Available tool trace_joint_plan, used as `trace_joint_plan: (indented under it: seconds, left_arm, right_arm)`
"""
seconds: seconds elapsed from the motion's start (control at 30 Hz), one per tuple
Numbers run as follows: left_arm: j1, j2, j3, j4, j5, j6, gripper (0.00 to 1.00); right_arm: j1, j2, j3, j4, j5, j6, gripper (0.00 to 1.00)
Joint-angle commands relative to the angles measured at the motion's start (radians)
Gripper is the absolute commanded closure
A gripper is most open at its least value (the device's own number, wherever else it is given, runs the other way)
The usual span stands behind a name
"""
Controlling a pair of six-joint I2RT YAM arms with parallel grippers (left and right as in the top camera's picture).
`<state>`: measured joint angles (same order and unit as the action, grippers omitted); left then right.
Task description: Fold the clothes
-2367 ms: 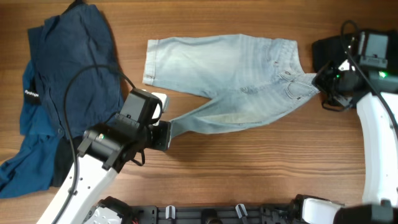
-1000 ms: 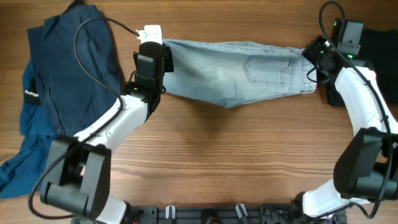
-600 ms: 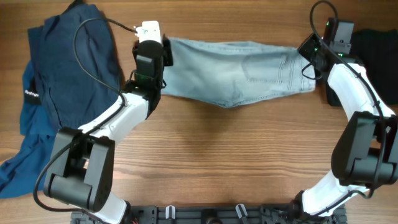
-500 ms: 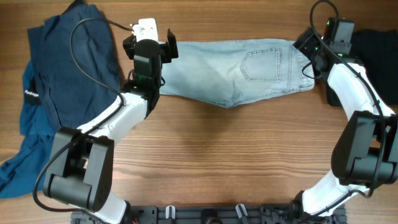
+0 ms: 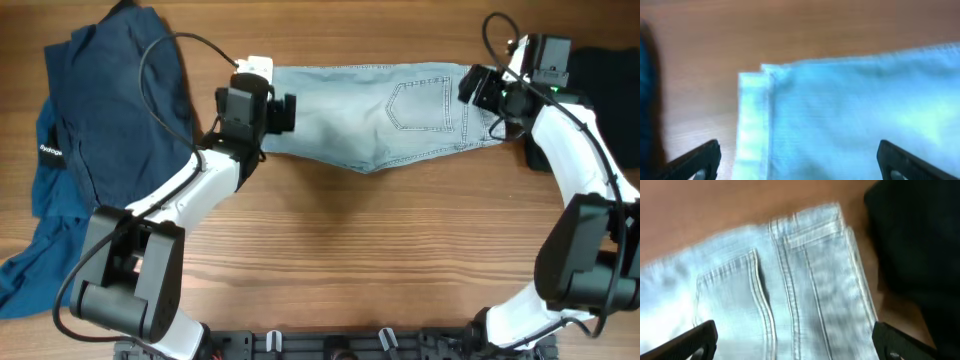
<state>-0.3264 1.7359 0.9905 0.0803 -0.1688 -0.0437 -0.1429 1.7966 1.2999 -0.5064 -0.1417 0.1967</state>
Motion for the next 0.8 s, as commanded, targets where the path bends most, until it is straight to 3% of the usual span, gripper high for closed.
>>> trace_joint_plan:
  seconds: [0.0, 0.27, 0.5, 0.63, 0.77]
  left_arm:
    - [-0.003, -0.031, 0.006, -0.086, 0.189, 0.014, 0.0]
    - [-0.002, -0.031, 0.006, -0.162, 0.217, 0.014, 0.0]
    - [0.017, -0.031, 0.006, -0.176, 0.213, 0.014, 0.0]
    - [0.017, -0.031, 0.006, -0.177, 0.213, 0.014, 0.0]
    - [0.017, -0.031, 0.006, -0.18, 0.213, 0.014, 0.0]
  right_arm:
    - [-0.031, -0.012, 0.003, -0.053, -0.04, -0.16, 0.0]
    - [-0.078, 0.064, 0.003, -0.056, -0.032, -0.202, 0.01]
    - [-0.078, 0.129, 0.003, -0.07, -0.044, -0.219, 0.07]
    - [-0.078, 0.164, 0.003, -0.063, -0.044, -0.219, 0.14]
    - [-0.078, 0.211, 0.003, -0.011, -0.057, -0.196, 0.3]
